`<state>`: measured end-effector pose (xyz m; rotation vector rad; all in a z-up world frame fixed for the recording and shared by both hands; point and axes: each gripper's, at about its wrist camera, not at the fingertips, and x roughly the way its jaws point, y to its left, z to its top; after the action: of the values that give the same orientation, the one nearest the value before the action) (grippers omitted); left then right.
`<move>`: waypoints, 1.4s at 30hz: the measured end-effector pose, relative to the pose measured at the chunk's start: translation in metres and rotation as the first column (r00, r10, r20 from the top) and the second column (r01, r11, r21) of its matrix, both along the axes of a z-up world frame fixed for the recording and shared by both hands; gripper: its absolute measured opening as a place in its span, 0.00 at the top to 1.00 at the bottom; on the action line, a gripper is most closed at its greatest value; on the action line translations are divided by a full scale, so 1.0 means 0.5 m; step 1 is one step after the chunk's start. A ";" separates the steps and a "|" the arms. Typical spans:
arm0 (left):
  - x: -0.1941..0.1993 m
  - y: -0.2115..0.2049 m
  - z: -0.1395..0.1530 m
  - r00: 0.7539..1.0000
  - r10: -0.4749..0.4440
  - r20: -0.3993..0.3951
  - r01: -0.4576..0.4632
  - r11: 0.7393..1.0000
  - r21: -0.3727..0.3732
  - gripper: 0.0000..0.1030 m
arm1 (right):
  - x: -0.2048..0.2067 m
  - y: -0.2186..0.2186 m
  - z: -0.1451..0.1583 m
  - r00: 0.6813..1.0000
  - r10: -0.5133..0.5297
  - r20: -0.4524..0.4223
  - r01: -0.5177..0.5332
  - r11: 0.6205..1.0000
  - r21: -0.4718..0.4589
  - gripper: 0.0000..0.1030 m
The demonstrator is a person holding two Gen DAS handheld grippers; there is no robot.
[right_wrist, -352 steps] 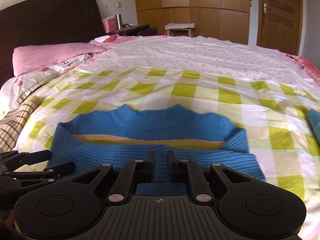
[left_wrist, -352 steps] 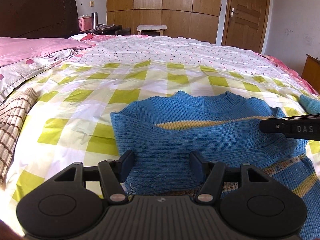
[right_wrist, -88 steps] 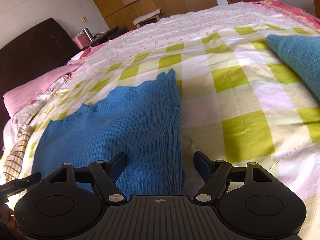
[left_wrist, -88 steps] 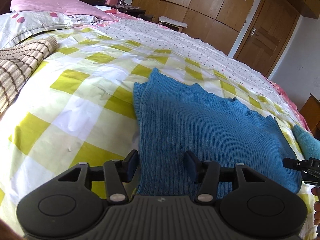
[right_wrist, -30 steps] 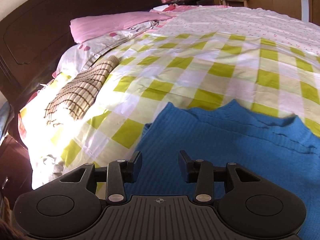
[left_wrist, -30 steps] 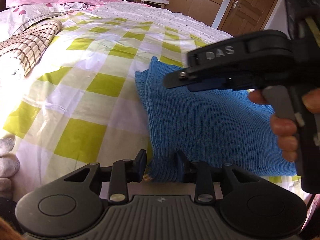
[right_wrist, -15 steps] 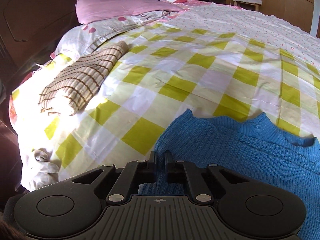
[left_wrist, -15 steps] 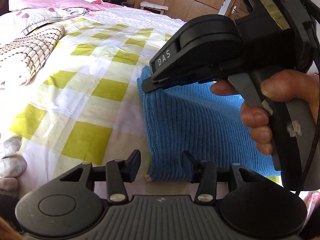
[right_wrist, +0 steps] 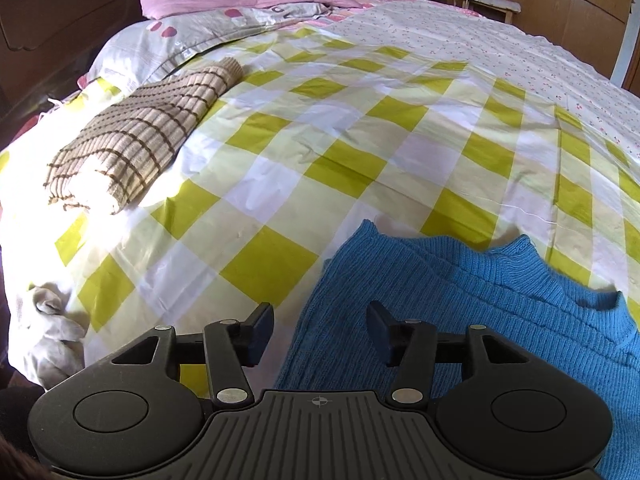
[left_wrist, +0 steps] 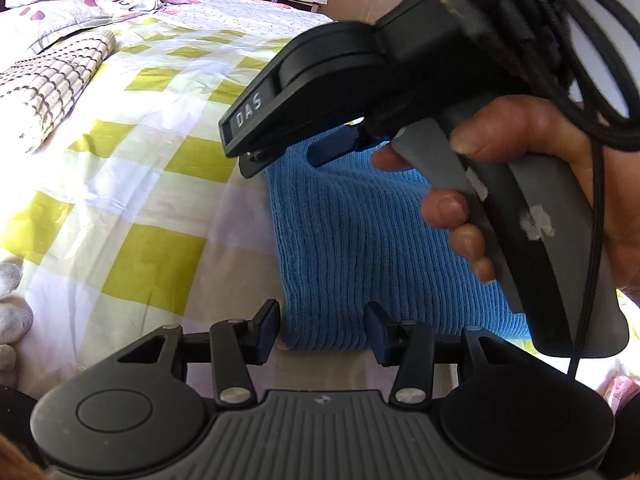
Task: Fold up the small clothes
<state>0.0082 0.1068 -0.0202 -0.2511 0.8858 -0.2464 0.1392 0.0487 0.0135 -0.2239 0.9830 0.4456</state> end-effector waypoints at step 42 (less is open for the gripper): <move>-0.042 -0.175 0.007 0.994 -0.028 0.105 0.003 0.974 0.227 0.40 | -0.033 -0.118 0.037 0.998 -0.023 0.057 0.015 0.991 0.136 0.87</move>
<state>-0.0127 0.0194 -0.0169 -0.0184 0.8008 -0.1701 0.1227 -0.0104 0.0322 -0.1049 0.8928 0.4838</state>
